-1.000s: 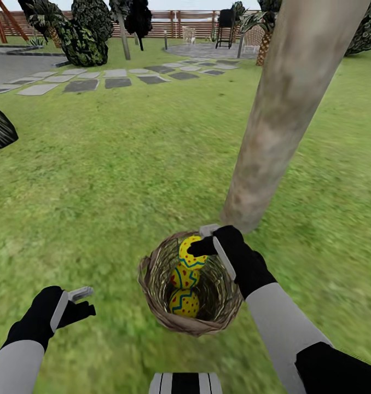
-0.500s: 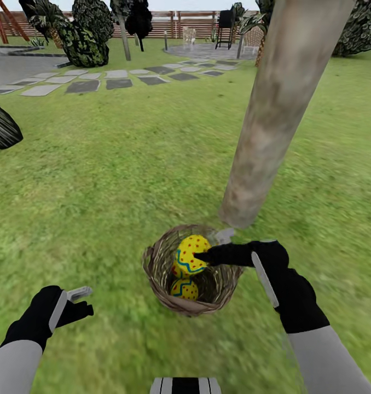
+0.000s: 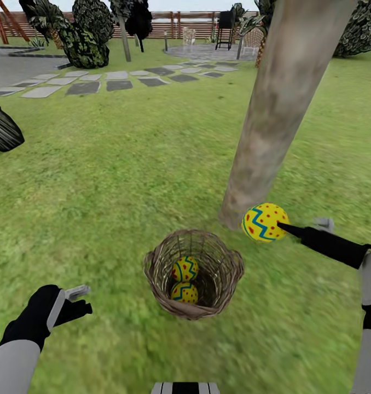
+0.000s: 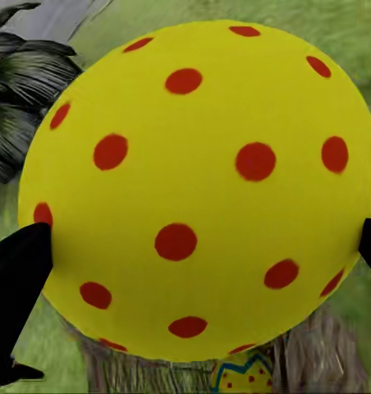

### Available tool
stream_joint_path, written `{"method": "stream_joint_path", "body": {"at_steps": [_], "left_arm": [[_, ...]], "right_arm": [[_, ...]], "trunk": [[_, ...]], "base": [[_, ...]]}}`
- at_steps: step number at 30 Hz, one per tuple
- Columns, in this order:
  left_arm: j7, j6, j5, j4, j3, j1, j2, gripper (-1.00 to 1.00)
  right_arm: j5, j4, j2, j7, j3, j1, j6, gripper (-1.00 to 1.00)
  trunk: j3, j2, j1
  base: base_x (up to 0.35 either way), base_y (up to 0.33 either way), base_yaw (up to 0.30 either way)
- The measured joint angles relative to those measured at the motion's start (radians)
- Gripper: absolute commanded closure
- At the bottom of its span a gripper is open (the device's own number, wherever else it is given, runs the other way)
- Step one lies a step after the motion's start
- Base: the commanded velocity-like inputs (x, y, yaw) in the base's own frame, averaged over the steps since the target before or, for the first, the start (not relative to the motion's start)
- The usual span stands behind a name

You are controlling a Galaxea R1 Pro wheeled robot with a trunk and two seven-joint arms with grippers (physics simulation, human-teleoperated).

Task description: Take the three Easter eggs out of the wicker basket on the lawn in the garden, then place them on the lawn next to a single tree (choose any tree) so that all three eggs are next to the same tree and none are left in the basket.

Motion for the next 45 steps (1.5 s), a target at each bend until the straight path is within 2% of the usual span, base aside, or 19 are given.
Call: {"method": "stream_joint_path", "body": {"at_steps": [2, 5, 6, 7, 8, 10, 12, 13, 15, 17, 19, 20, 22, 23, 27, 29, 32, 35, 45], "left_arm": [[-0.01, 0.001, 0.004, -0.007, 0.004, 0.0, 0.032, -1.0], [-0.07, 0.001, 0.009, -0.031, 0.005, -0.001, 0.04, -1.0], [-0.101, 0.001, 0.01, -0.047, 0.006, 0.0, 0.04, -1.0], [-0.183, 0.002, 0.012, -0.07, 0.007, 0.0, 0.04, -1.0], [-0.246, 0.002, 0.011, -0.081, 0.007, -0.001, 0.04, -1.0], [-0.406, 0.001, 0.011, -0.092, 0.007, -0.001, 0.041, -1.0], [-0.646, -0.002, 0.008, -0.1, 0.005, 0.003, 0.043, -1.0], [-0.723, -0.002, 0.007, -0.113, 0.005, 0.005, 0.047, -1.0], [-0.902, -0.001, 0.01, -0.163, 0.006, 0.011, 0.087, -1.0], [-1.174, -0.002, 0.015, -0.224, 0.02, 0.013, 0.125, -1.0], [-1.493, -0.007, 0.017, -0.288, 0.087, 0.014, 0.156, -1.0], [-1.558, -0.01, 0.018, -0.317, 0.138, 0.017, 0.165, -1.0], [-1.561, -0.01, 0.021, -0.384, 0.219, 0.038, 0.161, -1.0], [-1.561, -0.01, 0.02, -0.413, 0.232, 0.047, 0.145, -1.0], [-1.561, -0.029, 0.014, -0.43, 0.241, 0.065, 0.02, -1.0], [-1.561, -0.035, 0.011, -0.425, 0.234, 0.066, -0.022, -1.0], [-1.561, -0.036, 0.009, -0.424, 0.232, 0.066, -0.033, -1.0], [-1.56, -0.05, 0.006, -0.376, 0.232, 0.084, -0.032, -1.0], [-1.56, -0.072, -0.024, -0.352, 0.233, 0.091, -0.032, -1.0]], "right_arm": [[0.059, 0.005, 0.001, -0.086, -0.038, 0.001, -0.02, 1.0], [0.156, 0.013, 0.009, -0.217, -0.045, 0.004, -0.095, 1.0], [0.187, 0.019, 0.01, -0.249, -0.045, 0.007, -0.109, 1.0], [0.243, 0.038, 0.012, -0.286, -0.045, 0.021, -0.119, 1.0], [0.266, 0.054, 0.013, -0.297, -0.045, 0.029, -0.122, 1.0], [0.3, 0.099, 0.013, -0.31, -0.045, 0.043, -0.142, 1.0], [0.339, 0.193, 0.014, -0.399, -0.044, 0.048, -0.267, 1.0], [0.344, 0.243, 0.015, -0.451, -0.043, 0.049, -0.323, 1.0], [0.346, 0.35, 0.018, -0.564, -0.039, 0.049, -0.435, 1.0], [0.346, 0.402, 0.034, -0.667, -0.024, 0.049, -0.516, 1.0], [0.345, 0.412, 0.043, -0.722, 0.009, 0.049, -0.547, 1.0], [0.344, 0.414, 0.045, -0.733, 0.02, 0.049, -0.552, 1.0], [0.345, 0.419, 0.049, -0.739, 0.028, 0.049, -0.555, 1.0], [0.346, 0.43, 0.05, -0.741, 0.032, 0.049, -0.557, 1.0], [0.347, 0.474, 0.051, -0.743, 0.082, 0.049, -0.597, 1.0], [0.348, 0.479, 0.053, -0.743, 0.091, 0.049, -0.602, 1.0], [0.349, 0.481, 0.075, -0.745, 0.128, 0.049, -0.603, 1.0], [0.351, 0.481, 0.078, -0.745, 0.176, 0.048, -0.603, 1.0], [0.352, 0.476, 0.078, -0.745, 0.191, 0.048, -0.602, 1.0]], "trunk": [[0.006, 0.014, -0.008], [0.016, 0.035, -0.019], [0.016, 0.035, -0.019], [0.016, 0.035, -0.019], [0.016, 0.035, -0.019], [0.016, 0.035, -0.019], [0.016, 0.035, -0.019], [0.016, 0.035, -0.019], [0.016, 0.035, -0.019], [0.016, 0.035, -0.019], [0.016, 0.035, -0.019], [0.016, 0.035, -0.019], [0.016, 0.035, -0.019], [0.016, 0.035, -0.019], [0.016, 0.035, -0.019], [0.016, 0.035, -0.019], [0.016, 0.035, -0.019], [0.016, 0.035, -0.019], [0.016, 0.035, -0.019]], "base": [[0.0, 0.0, 0.0], [0.0, 0.0, 0.0], [0.0, 0.0, 0.0], [0.0, 0.0, 0.0], [0.0, 0.0, 0.0], [0.0, 0.0, 0.0], [0.0, 0.0, 0.0], [0.0, 0.0, 0.0], [0.0, -0.002, 0.0], [0.0, -0.124, 0.0], [0.0, -0.266, 0.0], [0.0, -0.295, 0.0], [0.0, -0.172, 0.0], [0.0, -0.063, 0.0], [0.0, -0.241, 0.0], [0.0, -0.305, 0.0], [-0.024, -0.31, 0.003], [-0.114, -0.313, 0.197], [-0.191, -0.307, 0.294]]}}
